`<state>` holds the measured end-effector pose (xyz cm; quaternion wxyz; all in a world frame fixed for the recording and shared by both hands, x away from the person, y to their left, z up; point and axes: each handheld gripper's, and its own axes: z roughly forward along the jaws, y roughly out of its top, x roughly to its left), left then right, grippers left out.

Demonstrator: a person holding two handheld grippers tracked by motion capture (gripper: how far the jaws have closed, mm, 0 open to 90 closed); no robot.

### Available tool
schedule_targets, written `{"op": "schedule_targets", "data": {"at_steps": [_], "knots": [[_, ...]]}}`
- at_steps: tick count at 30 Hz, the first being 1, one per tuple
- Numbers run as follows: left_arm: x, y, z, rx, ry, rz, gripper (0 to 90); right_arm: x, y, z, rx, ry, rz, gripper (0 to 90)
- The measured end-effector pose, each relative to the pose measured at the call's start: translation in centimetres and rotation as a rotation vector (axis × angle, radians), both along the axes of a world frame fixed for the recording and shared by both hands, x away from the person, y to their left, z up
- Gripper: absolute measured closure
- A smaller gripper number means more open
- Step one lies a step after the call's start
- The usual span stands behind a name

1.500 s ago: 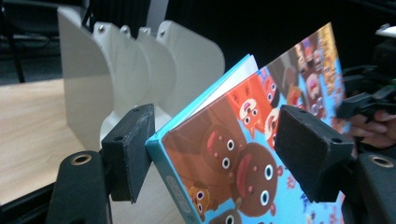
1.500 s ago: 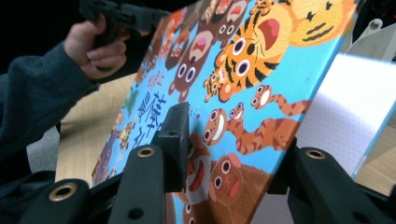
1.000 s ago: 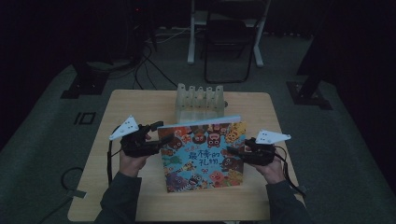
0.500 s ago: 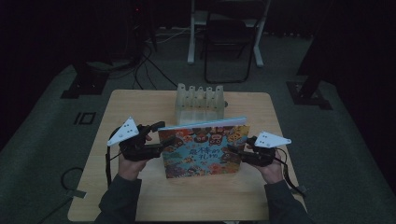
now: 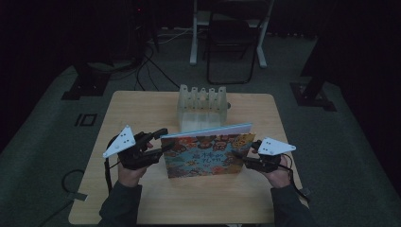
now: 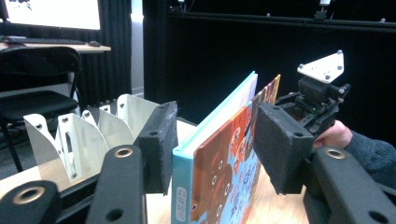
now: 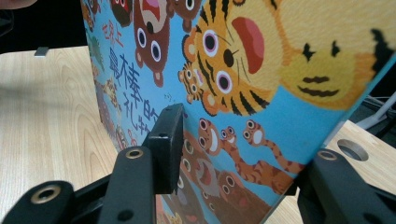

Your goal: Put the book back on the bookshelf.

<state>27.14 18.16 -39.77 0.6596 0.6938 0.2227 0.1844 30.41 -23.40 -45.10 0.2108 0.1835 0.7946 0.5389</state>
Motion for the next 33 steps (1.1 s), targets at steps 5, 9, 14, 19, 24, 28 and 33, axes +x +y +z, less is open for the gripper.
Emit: {"op": "schedule_targets", "data": {"at_steps": [5,9,14,19,24,28,33], "knots": [[-0.1,0.0,-0.2,0.009,-0.019,0.001,54.4,0.0,-0.6,-0.2,0.026,0.017,0.002,53.0],[-0.1,-0.2,-0.4,0.029,-0.028,0.001,56.3,-0.1,-1.6,-0.3,0.053,0.029,-0.004,52.8],[0.0,-0.5,-0.8,0.05,-0.032,0.001,55.8,-0.2,-2.5,-0.3,0.075,0.035,-0.018,51.6],[-0.1,-0.6,-1.1,0.076,-0.035,-0.013,52.9,-0.2,-2.9,-0.4,0.079,0.039,-0.025,50.1],[0.3,-0.8,-1.7,0.097,-0.015,-0.037,50.7,-0.1,-3.2,-0.6,0.081,0.046,-0.03,48.8],[0.6,-1.0,-2.2,0.108,0.0,-0.053,50.9,-0.1,-3.3,-0.8,0.079,0.056,-0.033,47.8],[0.9,-1.4,-3.0,0.122,-0.004,-0.046,54.8,-0.1,-3.4,-1.1,0.075,0.066,-0.043,46.4]]}}
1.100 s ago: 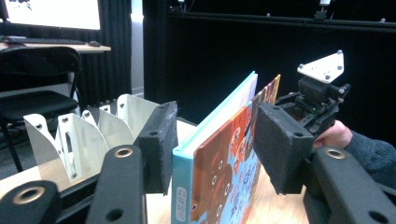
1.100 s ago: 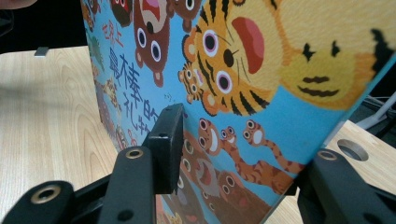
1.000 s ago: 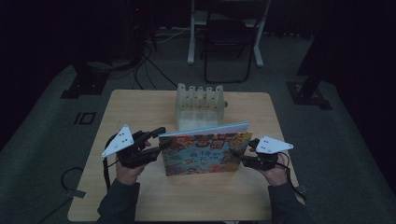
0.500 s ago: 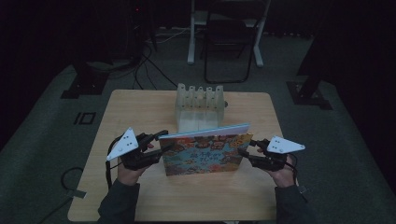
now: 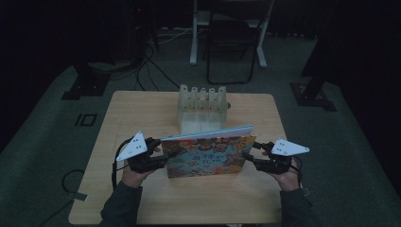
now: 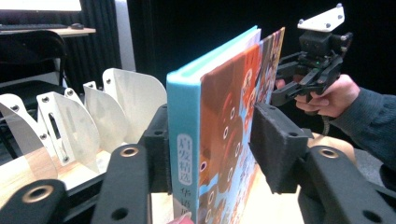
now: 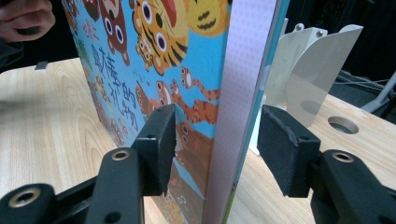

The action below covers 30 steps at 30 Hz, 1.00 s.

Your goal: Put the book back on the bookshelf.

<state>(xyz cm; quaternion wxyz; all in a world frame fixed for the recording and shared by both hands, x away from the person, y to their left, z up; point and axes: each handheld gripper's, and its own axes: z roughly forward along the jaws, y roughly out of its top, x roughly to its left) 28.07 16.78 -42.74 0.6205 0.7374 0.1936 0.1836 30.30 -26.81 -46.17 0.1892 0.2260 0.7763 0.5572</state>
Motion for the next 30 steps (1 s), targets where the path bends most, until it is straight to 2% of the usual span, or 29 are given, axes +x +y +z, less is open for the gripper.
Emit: {"op": "schedule_targets", "data": {"at_steps": [3,5,7,10,19,23,27,30], "knots": [[0.1,-0.1,-0.4,0.003,0.0,0.007,57.0,-0.1,-0.1,-0.1,-0.003,0.004,0.003,46.3],[0.2,-0.1,-0.5,0.0,0.018,0.002,57.9,-0.1,-0.2,-0.2,-0.003,0.007,0.003,46.2],[0.2,-0.3,-0.6,0.017,0.025,0.008,59.3,-0.1,-0.3,-0.3,-0.004,0.009,-0.002,46.0],[0.3,-0.2,-0.6,0.01,0.031,-0.001,61.2,-0.1,-0.4,-0.5,-0.003,0.015,-0.006,45.9],[0.1,-0.1,-0.7,0.007,0.017,-0.024,71.5,-0.1,-0.5,-0.6,-0.001,0.014,-0.008,46.0],[-0.2,-0.2,-0.8,0.014,0.006,-0.039,71.5,-0.2,-0.6,-0.7,-0.001,0.018,-0.01,46.0],[-0.1,-0.6,-1.0,0.041,0.014,-0.047,69.7,-0.2,-0.7,-1.0,0.001,0.026,-0.014,45.9],[-0.1,-0.8,-1.3,0.034,0.017,-0.057,68.6,-0.2,-0.8,-1.2,0.0,0.03,-0.014,46.0]]}}
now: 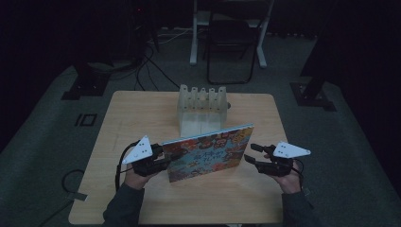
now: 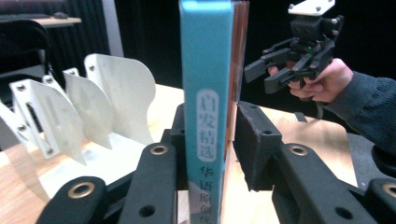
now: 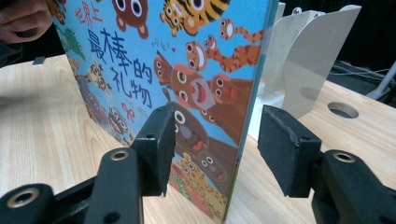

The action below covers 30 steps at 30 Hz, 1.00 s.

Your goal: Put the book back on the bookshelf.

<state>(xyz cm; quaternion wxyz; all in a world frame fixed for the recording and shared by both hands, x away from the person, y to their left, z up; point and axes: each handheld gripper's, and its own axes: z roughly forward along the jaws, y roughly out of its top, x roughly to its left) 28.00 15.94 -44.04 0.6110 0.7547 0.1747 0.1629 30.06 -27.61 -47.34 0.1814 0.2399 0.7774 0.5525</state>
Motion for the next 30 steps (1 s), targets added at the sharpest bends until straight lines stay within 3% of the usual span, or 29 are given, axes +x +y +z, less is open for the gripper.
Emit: {"op": "schedule_targets", "data": {"at_steps": [7,16,23,30], "knots": [[0.2,-0.5,-0.4,-0.009,-0.001,-0.008,60.9,-0.3,-0.4,-1.1,0.0,0.028,-0.01,45.9],[0.8,-0.9,-1.3,-0.029,0.036,-0.05,53.4,-0.8,-0.9,-2.5,0.011,0.061,-0.019,46.0],[1.0,-1.4,-1.7,0.002,0.015,-0.033,53.3,-0.9,-1.2,-2.9,0.012,0.073,-0.027,45.8],[1.2,-1.6,-2.3,0.025,0.027,-0.038,55.9,-0.9,-1.3,-3.1,0.011,0.079,-0.03,45.6]]}}
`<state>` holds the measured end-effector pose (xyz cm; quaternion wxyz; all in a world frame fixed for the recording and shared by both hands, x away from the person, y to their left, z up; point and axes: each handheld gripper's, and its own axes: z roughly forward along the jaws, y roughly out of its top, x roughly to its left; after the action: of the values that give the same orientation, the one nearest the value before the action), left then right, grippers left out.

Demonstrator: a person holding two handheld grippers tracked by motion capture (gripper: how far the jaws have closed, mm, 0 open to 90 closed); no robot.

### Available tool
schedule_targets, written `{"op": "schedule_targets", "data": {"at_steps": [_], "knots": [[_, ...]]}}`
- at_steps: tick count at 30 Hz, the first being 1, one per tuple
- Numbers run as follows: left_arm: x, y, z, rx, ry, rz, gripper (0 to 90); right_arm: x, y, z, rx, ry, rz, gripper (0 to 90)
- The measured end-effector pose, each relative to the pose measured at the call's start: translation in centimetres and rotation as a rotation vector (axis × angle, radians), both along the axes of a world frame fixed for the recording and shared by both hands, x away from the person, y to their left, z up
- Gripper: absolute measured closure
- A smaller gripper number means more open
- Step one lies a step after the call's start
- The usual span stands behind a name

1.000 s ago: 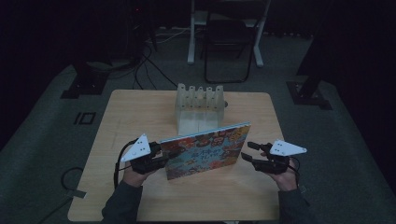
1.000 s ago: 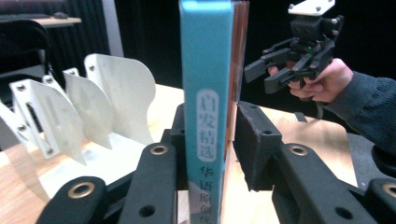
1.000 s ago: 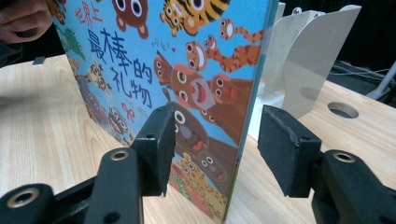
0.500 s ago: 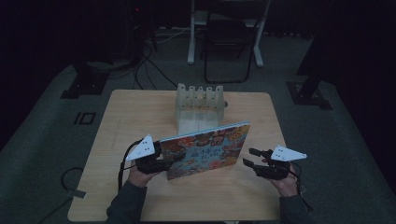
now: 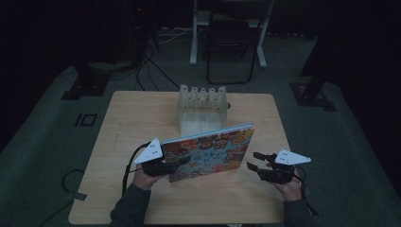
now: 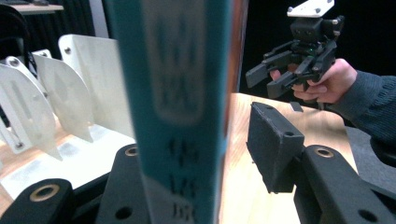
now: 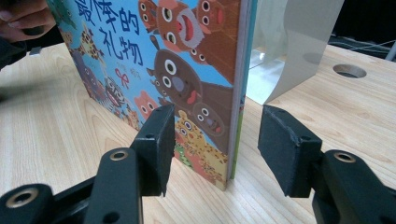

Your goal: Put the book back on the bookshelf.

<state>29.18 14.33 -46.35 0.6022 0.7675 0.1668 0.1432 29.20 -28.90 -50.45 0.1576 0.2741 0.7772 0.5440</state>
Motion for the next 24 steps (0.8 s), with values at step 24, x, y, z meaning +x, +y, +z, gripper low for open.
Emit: {"op": "schedule_targets", "data": {"at_steps": [24], "knots": [[0.5,-0.33,-1.03,-0.038,0.047,-0.04,33.8,0.23,0.08,-0.39,-0.001,0.011,0.001,45.7]]}}
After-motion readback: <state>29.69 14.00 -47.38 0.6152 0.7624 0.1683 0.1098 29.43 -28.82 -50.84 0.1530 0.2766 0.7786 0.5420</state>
